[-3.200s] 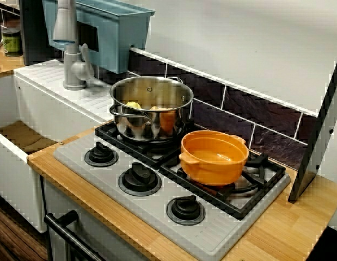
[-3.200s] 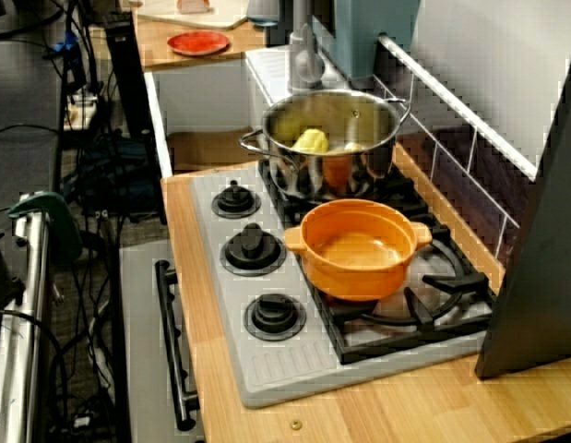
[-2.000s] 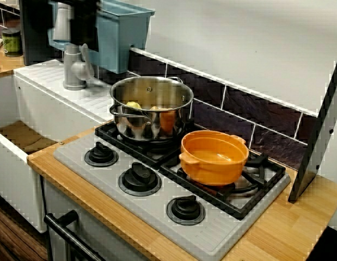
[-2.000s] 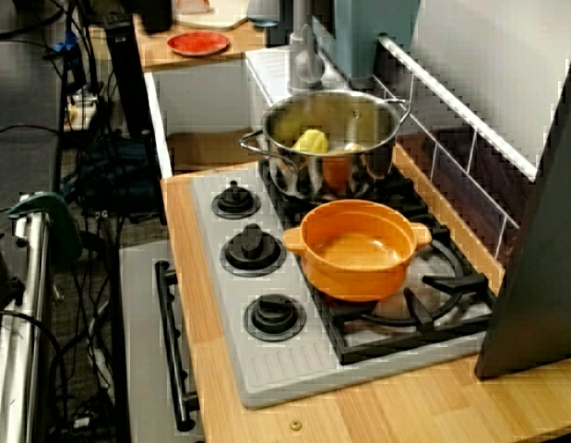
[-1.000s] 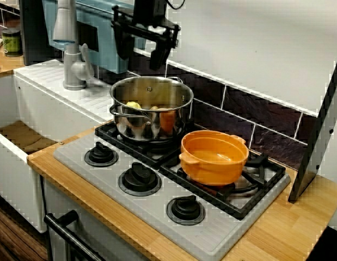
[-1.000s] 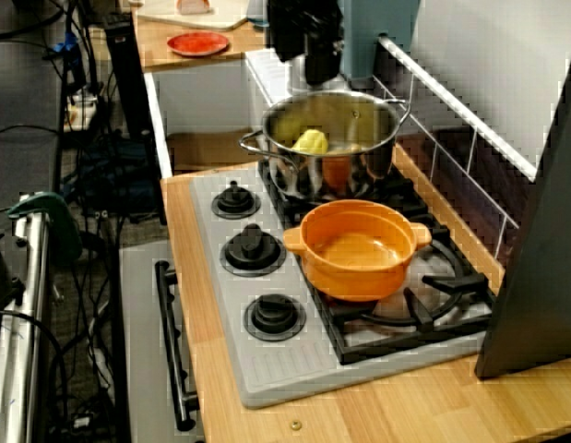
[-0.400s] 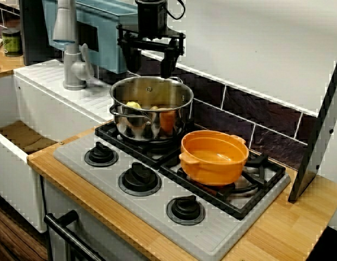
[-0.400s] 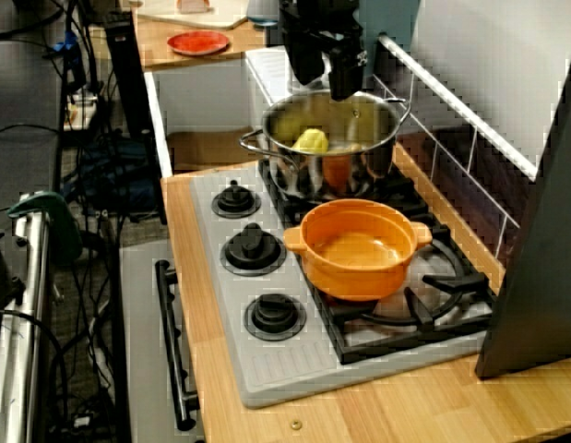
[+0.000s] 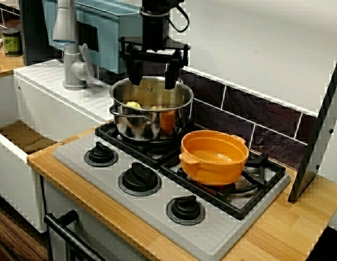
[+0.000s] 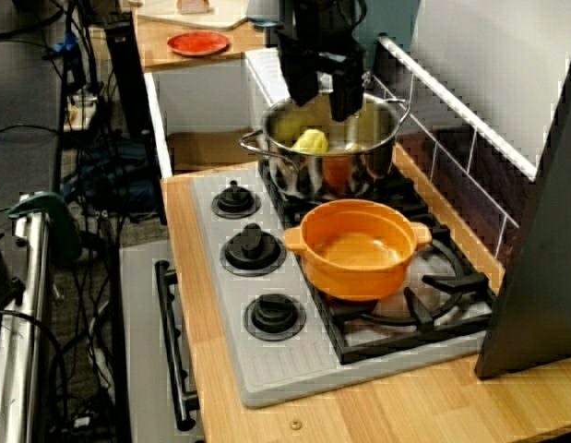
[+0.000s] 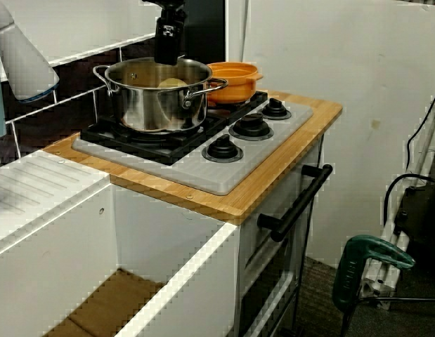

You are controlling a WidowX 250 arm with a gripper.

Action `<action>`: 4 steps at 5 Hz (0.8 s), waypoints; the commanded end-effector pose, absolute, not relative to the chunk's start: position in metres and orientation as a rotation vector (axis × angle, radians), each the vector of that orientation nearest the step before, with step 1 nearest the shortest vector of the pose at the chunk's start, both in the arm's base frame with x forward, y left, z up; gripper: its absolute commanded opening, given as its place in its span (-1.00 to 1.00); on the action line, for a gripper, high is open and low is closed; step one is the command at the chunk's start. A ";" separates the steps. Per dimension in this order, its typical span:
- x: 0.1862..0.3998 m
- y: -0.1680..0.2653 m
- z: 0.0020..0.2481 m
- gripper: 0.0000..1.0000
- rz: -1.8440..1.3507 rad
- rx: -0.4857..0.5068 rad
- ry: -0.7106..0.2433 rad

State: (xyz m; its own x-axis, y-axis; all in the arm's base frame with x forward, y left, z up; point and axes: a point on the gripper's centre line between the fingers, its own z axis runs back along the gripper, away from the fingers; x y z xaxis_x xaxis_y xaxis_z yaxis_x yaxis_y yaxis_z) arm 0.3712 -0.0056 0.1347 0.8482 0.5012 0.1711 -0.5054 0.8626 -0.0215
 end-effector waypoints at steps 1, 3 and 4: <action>0.364 0.002 0.160 1.00 0.687 -0.010 -0.256; 0.360 0.003 0.168 1.00 0.792 -0.059 -0.252; 0.366 0.007 0.161 1.00 0.872 -0.053 -0.233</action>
State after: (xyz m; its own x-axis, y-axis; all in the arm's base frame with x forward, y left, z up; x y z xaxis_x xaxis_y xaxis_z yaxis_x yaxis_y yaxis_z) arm 0.3638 0.0016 0.1461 0.6388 0.7543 0.1517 -0.7481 0.6550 -0.1063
